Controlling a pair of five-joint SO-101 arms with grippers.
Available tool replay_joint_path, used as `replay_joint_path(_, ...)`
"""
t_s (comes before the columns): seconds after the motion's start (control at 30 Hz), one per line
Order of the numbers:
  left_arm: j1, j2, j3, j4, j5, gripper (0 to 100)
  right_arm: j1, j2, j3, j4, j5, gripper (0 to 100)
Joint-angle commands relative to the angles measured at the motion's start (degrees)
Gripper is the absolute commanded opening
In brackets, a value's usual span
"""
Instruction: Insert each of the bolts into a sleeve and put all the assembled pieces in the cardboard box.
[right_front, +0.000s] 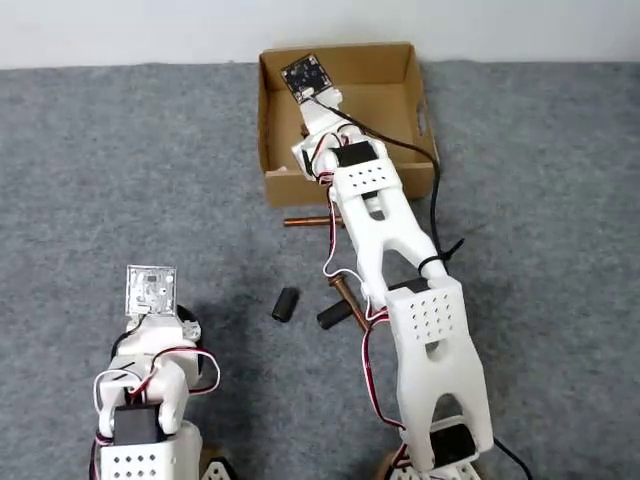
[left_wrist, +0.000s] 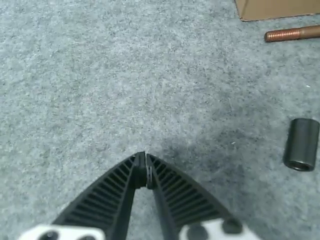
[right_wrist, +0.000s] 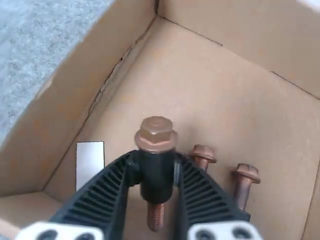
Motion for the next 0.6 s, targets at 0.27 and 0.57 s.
replay_joint_path(0.27, -0.4, 0.2, -0.3, -1.3, -0.3, 0, -2.9, -8.5, -1.9, 10.5, 0.7, 4.5)
replay_joint_path(0.57, -7.0, 0.1, -0.3, -3.3, 0.0, 0, -5.1, -18.7, -1.9, 27.2, -6.2, 1.4)
